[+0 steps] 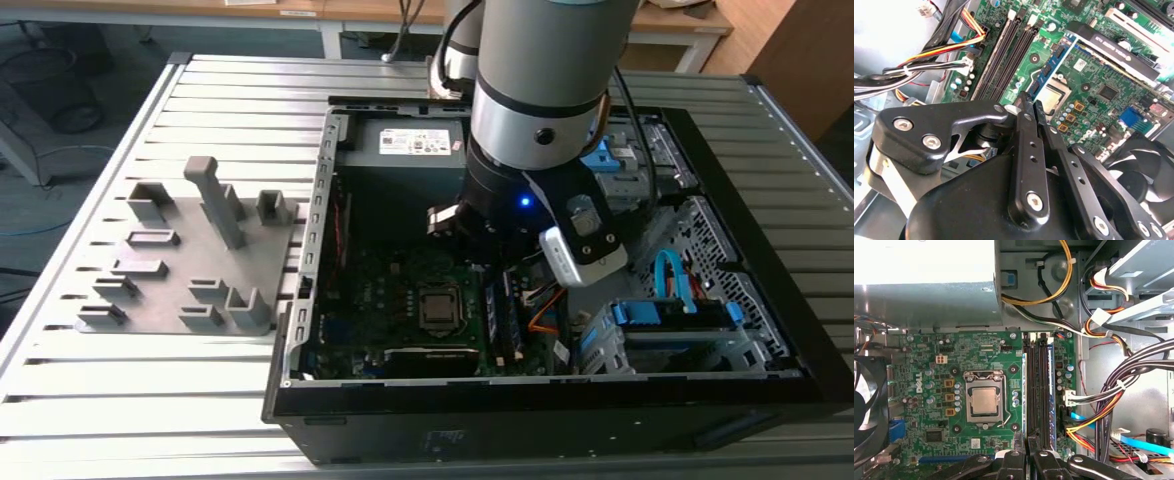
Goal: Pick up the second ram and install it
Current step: 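Insert the second ram into the second slot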
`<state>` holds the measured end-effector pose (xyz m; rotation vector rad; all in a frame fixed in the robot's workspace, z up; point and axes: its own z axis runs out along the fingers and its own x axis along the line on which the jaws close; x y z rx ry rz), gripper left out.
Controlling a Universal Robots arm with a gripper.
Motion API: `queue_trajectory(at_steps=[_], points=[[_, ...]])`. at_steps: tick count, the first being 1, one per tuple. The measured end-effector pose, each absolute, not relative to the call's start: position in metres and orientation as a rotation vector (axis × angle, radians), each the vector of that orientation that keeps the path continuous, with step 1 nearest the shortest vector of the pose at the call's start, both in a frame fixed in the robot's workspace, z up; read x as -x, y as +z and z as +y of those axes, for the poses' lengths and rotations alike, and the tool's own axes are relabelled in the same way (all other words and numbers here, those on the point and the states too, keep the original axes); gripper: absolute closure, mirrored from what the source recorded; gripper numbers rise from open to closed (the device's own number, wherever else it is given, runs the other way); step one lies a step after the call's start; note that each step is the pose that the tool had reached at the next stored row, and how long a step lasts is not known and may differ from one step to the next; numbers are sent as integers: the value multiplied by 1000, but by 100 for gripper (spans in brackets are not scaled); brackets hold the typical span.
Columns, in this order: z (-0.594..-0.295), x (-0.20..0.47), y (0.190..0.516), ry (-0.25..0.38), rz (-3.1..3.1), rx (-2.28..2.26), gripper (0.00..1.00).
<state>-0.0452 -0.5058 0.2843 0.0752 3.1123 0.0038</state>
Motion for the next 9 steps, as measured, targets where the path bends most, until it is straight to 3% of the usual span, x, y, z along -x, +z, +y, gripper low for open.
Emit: queue_trajectory(at_steps=[9], points=[[-506, 45, 280, 4, 3112, -75, 86]])
